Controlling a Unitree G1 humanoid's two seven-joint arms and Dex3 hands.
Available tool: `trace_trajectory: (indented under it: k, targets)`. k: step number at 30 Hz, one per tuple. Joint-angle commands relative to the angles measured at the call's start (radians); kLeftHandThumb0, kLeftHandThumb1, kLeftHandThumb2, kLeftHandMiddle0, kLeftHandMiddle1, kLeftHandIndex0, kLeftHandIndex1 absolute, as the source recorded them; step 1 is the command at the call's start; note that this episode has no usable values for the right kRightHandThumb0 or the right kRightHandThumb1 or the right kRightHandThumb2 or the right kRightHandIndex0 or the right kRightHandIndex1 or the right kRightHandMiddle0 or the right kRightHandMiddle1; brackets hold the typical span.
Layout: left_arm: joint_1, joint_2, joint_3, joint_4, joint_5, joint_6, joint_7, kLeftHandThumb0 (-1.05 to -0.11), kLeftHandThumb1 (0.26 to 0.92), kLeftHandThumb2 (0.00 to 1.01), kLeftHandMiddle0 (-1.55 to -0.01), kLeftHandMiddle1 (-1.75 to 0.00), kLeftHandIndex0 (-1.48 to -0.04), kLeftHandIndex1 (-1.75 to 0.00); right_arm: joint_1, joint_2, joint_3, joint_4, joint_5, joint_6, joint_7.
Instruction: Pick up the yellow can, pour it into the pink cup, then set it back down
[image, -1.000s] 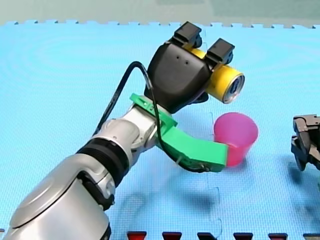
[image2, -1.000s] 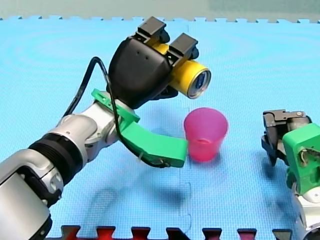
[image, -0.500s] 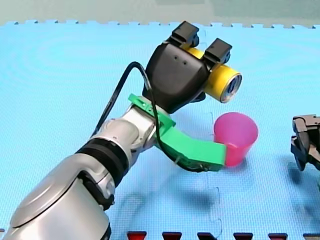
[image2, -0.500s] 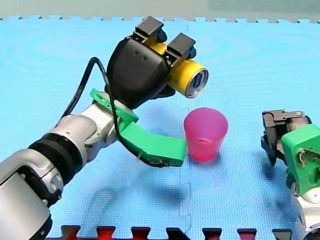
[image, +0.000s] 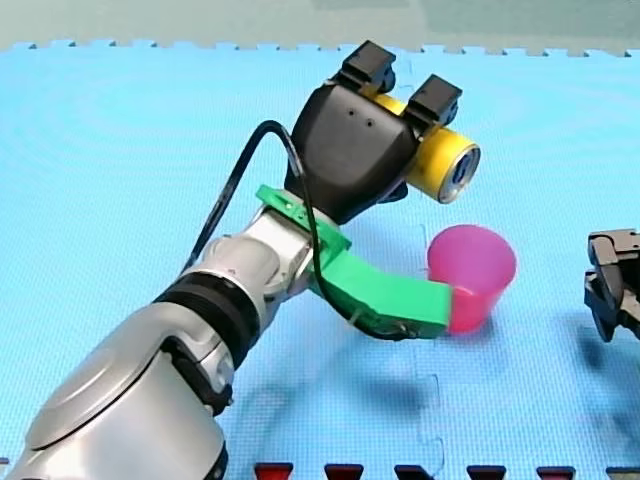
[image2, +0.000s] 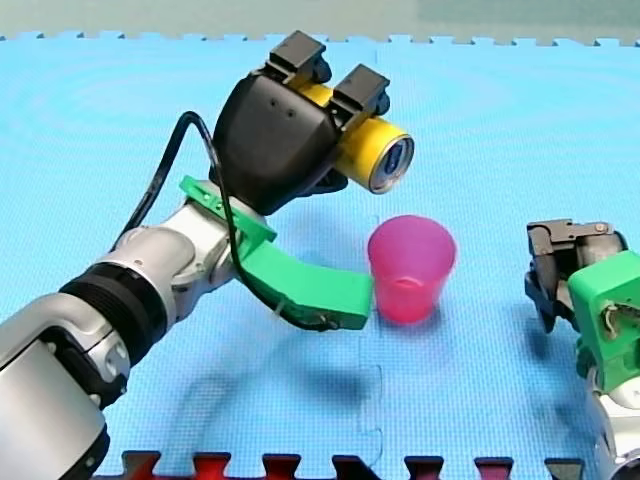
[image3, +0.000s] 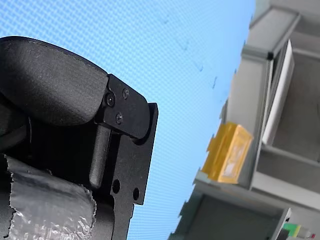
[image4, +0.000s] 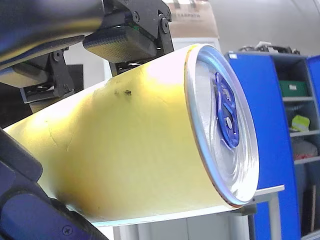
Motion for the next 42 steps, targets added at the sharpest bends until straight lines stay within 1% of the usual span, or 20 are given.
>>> trace_trajectory:
  k: [1,6,17,21,23,24,25,26,27,28,29,30,31,32,34,37,40,42]
  targets:
    - [-0.014,0.003,0.000,0.002,-0.005,0.002,0.002,-0.376,0.876,0.00,-0.77,-1.75,-0.74,-1.26,0.000,-0.005,-0.004,0.002,0.006,-0.006,0.003]
    - [-0.015,0.002,-0.001,0.004,-0.005,0.006,-0.002,-0.377,0.875,0.00,-0.76,-1.75,-0.77,-1.19,-0.001,-0.004,-0.007,0.006,0.008,-0.008,0.005]
    - [-0.016,0.003,-0.002,0.006,-0.007,0.006,-0.006,-0.374,0.875,0.00,-0.76,-1.75,-0.78,-1.16,-0.003,-0.002,-0.012,0.012,0.011,-0.013,0.008]
    - [-0.007,0.017,0.017,0.003,-0.026,-0.013,0.007,-0.374,0.876,0.00,-0.76,-1.75,-0.79,-1.15,-0.001,0.003,-0.021,0.011,0.024,-0.016,0.021]
    - [0.007,0.023,0.050,-0.001,-0.063,-0.043,0.020,-0.374,0.877,0.00,-0.75,-1.75,-0.79,-1.14,-0.001,0.006,-0.029,0.011,0.036,-0.018,0.032]
    - [0.017,0.028,0.071,-0.005,-0.085,-0.065,0.037,-0.374,0.877,0.00,-0.75,-1.75,-0.80,-1.10,-0.001,0.008,-0.034,0.011,0.044,-0.019,0.038]
    - [0.027,0.033,0.090,-0.010,-0.105,-0.092,0.063,-0.375,0.876,0.00,-0.77,-1.67,-0.85,-0.94,-0.001,0.009,-0.037,0.011,0.049,-0.019,0.043]
    - [0.039,0.041,0.109,-0.018,-0.126,-0.129,0.095,-0.384,0.874,0.00,-0.82,-1.52,-0.95,-0.61,-0.001,0.010,-0.040,0.012,0.053,-0.019,0.047]
    - [0.048,0.046,0.127,-0.024,-0.146,-0.165,0.117,-0.392,0.871,0.00,-0.86,-1.42,-1.03,-0.39,-0.001,0.010,-0.041,0.012,0.055,-0.019,0.049]
    - [0.059,0.048,0.155,-0.030,-0.178,-0.214,0.122,-0.408,0.866,0.00,-0.92,-1.23,-1.09,-0.23,0.000,0.010,-0.041,0.012,0.055,-0.019,0.050]
    - [0.070,0.049,0.186,-0.034,-0.217,-0.264,0.109,-0.422,0.836,0.00,-1.02,-0.80,-1.15,-0.11,0.000,0.010,-0.041,0.012,0.055,-0.019,0.050]
    - [0.082,0.050,0.222,-0.038,-0.262,-0.317,0.084,-0.421,0.815,0.00,-1.11,-0.51,-1.18,-0.06,0.001,0.010,-0.041,0.012,0.053,-0.018,0.049]
    - [0.090,0.050,0.249,-0.041,-0.296,-0.356,0.062,-0.431,0.796,0.00,-1.19,-0.31,-1.20,-0.03,0.001,0.010,-0.041,0.012,0.053,-0.017,0.049]
    - [0.100,0.051,0.273,-0.047,-0.326,-0.391,0.044,-0.441,0.782,0.00,-1.24,-0.18,-1.21,-0.01,0.002,0.009,-0.041,0.011,0.052,-0.017,0.049]
    - [0.118,0.051,0.307,-0.058,-0.370,-0.433,0.016,-0.448,0.770,0.00,-1.29,-0.10,-1.22,-0.01,0.002,0.009,-0.041,0.011,0.050,-0.015,0.050]
    - [0.162,0.046,0.363,-0.073,-0.447,-0.481,-0.055,-0.446,0.763,0.00,-1.31,-0.07,-1.23,0.00,0.003,0.007,-0.041,0.010,0.049,-0.013,0.051]
    - [0.215,0.045,0.435,-0.092,-0.561,-0.556,-0.196,-0.441,0.754,0.00,-1.31,-0.05,-1.23,0.00,0.004,0.006,-0.041,0.009,0.050,-0.012,0.054]
    - [0.241,0.038,0.489,-0.099,-0.648,-0.596,-0.295,-0.439,0.753,0.00,-1.31,-0.05,-1.23,0.00,0.005,0.006,-0.041,0.008,0.050,-0.012,0.056]
